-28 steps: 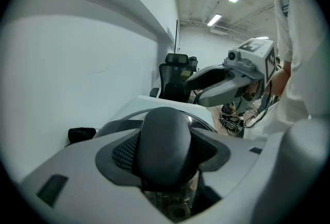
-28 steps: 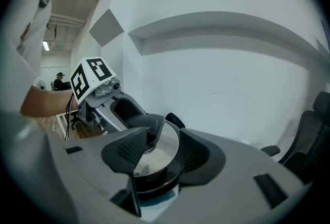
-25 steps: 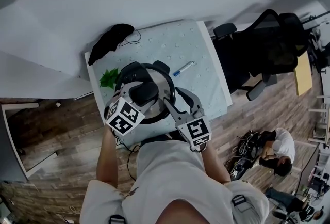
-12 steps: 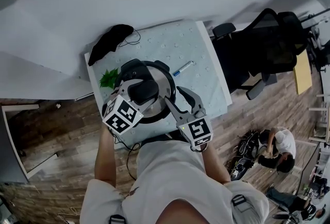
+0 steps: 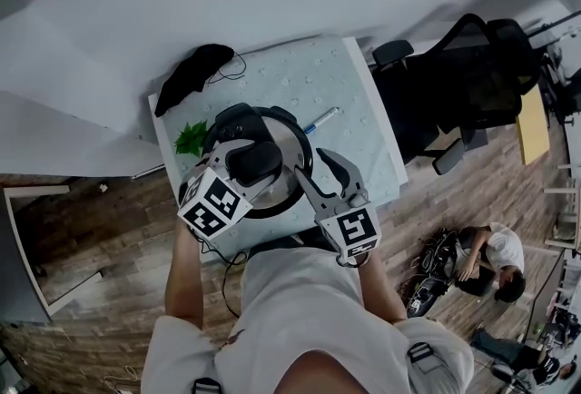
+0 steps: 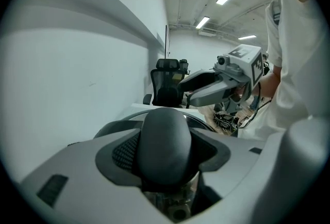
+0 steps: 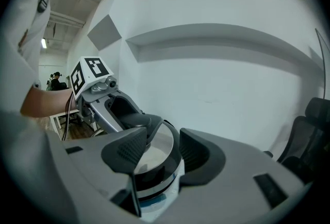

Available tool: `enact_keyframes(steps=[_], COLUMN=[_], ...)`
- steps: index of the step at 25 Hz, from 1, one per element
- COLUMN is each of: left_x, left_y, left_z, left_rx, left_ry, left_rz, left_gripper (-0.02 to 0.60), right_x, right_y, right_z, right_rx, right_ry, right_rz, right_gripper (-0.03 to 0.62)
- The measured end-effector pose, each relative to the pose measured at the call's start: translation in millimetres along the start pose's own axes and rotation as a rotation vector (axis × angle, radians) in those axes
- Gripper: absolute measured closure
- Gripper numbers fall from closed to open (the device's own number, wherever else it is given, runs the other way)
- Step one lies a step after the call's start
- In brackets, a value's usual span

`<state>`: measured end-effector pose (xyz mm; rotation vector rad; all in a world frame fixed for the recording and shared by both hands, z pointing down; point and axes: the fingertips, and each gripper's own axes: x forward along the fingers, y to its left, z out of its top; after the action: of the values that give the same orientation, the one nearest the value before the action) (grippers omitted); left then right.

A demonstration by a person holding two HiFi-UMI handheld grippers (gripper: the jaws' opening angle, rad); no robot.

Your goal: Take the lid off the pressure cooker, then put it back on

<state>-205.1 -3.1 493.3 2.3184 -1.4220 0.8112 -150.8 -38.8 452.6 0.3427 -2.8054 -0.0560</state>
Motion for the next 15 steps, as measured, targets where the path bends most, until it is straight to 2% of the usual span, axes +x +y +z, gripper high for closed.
enact_keyframes(steps=[7, 15], left_x=[4.1, 35.2], left_y=[0.3, -12.1], left_z=[24.2, 59.1], left_rx=[0.025, 0.059], left_ry=[-0.004, -0.003], left_rz=[0.006, -0.003], left_gripper=[0.307, 0.307], right_x=[-15.3, -49.4], right_y=[-15.6, -50.7], right_z=[5.9, -2.9], right_rx=[0.005, 0.020], right_ry=[-0.023, -0.041], right_rz=[-0.036, -0.086], right_gripper=[0.391, 0.391])
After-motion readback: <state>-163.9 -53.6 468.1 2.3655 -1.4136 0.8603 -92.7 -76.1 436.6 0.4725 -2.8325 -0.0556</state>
